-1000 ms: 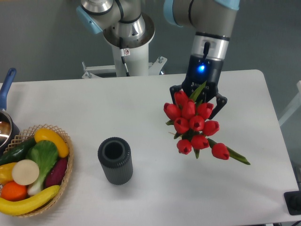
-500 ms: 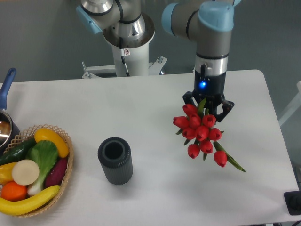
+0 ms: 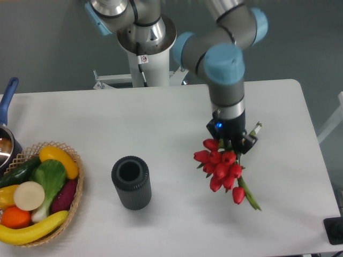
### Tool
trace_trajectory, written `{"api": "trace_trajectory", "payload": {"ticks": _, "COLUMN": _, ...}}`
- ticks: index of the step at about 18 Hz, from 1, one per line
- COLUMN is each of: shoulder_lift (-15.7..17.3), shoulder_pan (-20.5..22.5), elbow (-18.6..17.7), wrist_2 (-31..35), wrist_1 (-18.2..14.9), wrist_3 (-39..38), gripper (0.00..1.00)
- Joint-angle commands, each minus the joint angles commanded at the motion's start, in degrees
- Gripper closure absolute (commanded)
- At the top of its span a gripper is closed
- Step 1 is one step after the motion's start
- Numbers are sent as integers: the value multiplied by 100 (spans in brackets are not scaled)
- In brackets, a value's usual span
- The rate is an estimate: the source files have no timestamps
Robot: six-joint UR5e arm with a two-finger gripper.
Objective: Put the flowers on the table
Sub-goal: 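Lower the held tulips down onto the white table surface, then open the gripper to release the tulips and raise it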
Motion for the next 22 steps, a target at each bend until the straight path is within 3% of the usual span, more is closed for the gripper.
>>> {"api": "trace_trajectory", "payload": {"ticks": 3, "shoulder_lift": -316, "shoulder_pan": -124, "elbow": 150, "wrist_2": 72, "wrist_1": -27, "wrist_3": -17, "gripper": 63}}
{"api": "trace_trajectory", "payload": {"ticks": 10, "shoulder_lift": -625, "shoulder_pan": -256, "elbow": 282, "wrist_2": -103, "wrist_1": 17, "wrist_3": -70, "gripper": 60}}
{"api": "trace_trajectory", "payload": {"ticks": 12, "shoulder_lift": -677, "shoulder_pan": -256, "elbow": 291, "wrist_2": -235, "wrist_1": 26, "wrist_3": -70, "gripper": 43}}
{"api": "trace_trajectory", "payload": {"ticks": 13, "shoulder_lift": -678, "shoulder_pan": -256, "elbow": 300, "wrist_2": -253, "wrist_1": 35, "wrist_3": -70, "gripper": 40}}
{"api": "trace_trajectory", "payload": {"ticks": 15, "shoulder_lift": -704, "shoulder_pan": -256, "elbow": 326, "wrist_2": -279, "wrist_1": 35, "wrist_3": -70, "gripper": 19}}
{"api": "trace_trajectory", "payload": {"ticks": 17, "shoulder_lift": -713, "shoulder_pan": -256, "elbow": 352, "wrist_2": -288, "wrist_1": 35, "wrist_3": -70, "gripper": 13}}
{"api": "trace_trajectory", "payload": {"ticks": 18, "shoulder_lift": -669, "shoulder_pan": -221, "elbow": 353, "wrist_2": -306, "wrist_1": 44, "wrist_3": -62, "gripper": 0}}
{"api": "trace_trajectory", "payload": {"ticks": 20, "shoulder_lift": -564, "shoulder_pan": -46, "elbow": 335, "wrist_2": -594, "wrist_1": 35, "wrist_3": -70, "gripper": 0}}
{"api": "trace_trajectory", "payload": {"ticks": 22, "shoulder_lift": -328, "shoulder_pan": 183, "elbow": 300, "wrist_2": -1505, "wrist_1": 52, "wrist_3": -227, "gripper": 0}}
